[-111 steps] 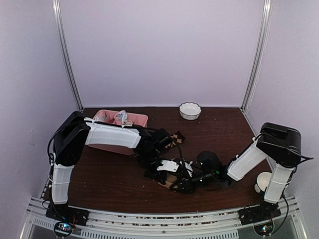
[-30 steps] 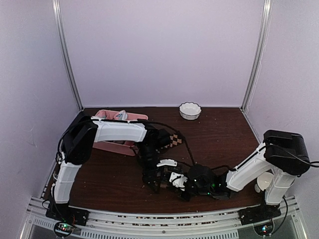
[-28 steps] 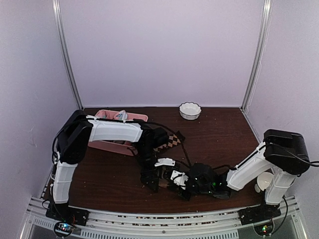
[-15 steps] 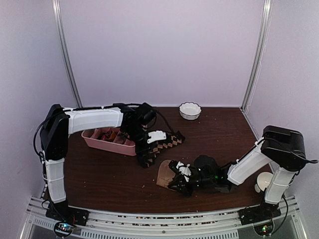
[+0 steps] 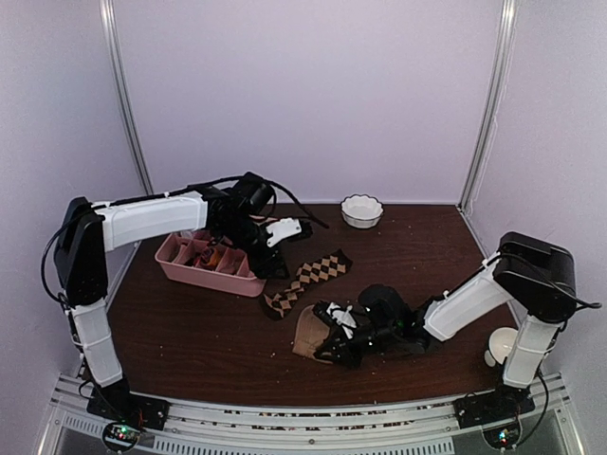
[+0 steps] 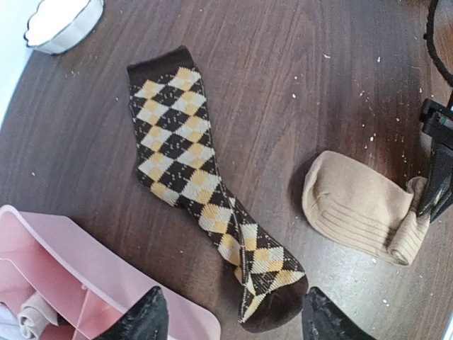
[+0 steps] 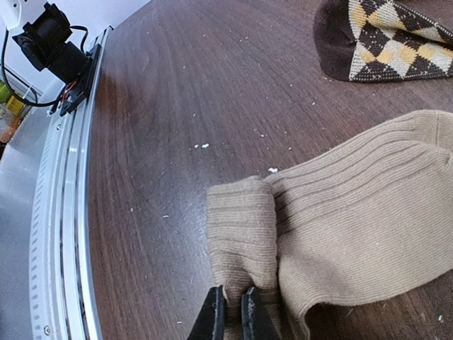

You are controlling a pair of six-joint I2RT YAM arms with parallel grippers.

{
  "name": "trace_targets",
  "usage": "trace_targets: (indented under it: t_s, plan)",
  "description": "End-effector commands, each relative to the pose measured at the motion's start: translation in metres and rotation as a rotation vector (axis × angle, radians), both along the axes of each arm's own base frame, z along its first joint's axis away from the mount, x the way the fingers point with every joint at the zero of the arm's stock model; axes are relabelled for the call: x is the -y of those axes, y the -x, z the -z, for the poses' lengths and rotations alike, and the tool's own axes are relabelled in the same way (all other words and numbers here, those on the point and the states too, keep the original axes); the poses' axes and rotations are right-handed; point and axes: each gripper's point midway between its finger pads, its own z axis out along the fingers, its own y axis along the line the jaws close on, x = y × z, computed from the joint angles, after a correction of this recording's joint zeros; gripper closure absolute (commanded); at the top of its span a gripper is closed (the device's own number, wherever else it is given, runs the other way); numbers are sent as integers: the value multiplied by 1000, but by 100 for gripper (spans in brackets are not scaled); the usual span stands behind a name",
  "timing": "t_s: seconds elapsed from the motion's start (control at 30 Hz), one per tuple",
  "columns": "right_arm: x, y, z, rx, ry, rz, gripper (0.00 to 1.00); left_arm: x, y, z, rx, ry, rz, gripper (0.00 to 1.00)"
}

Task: Roll the socks
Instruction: Roll the sock at the center of the board.

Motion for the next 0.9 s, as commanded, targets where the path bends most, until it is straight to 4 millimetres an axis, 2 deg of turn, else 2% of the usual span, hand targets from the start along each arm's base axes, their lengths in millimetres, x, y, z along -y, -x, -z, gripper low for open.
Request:
trace_targets:
  t_s: [0.0,0.2,0.4,0.5,0.73,0.87]
  plan:
    - [52,33,73,-214,296,12,100,16,25,22,-56,11,105,35]
    - [57,39,73,-272,240,75,100,54,31,65,-104,-33,126,40]
    - [66,45,76,-283,241,87,100,91,33,81,-67,-55,170,39]
    - [67,46,77,-290,243,89,100,94,32,90,-42,-84,187,39]
    - [67,50,80,-327,234,97,100,80,16,121,53,-213,161,40]
    - [65,56,81,-341,234,89,100,83,5,124,91,-221,142,40]
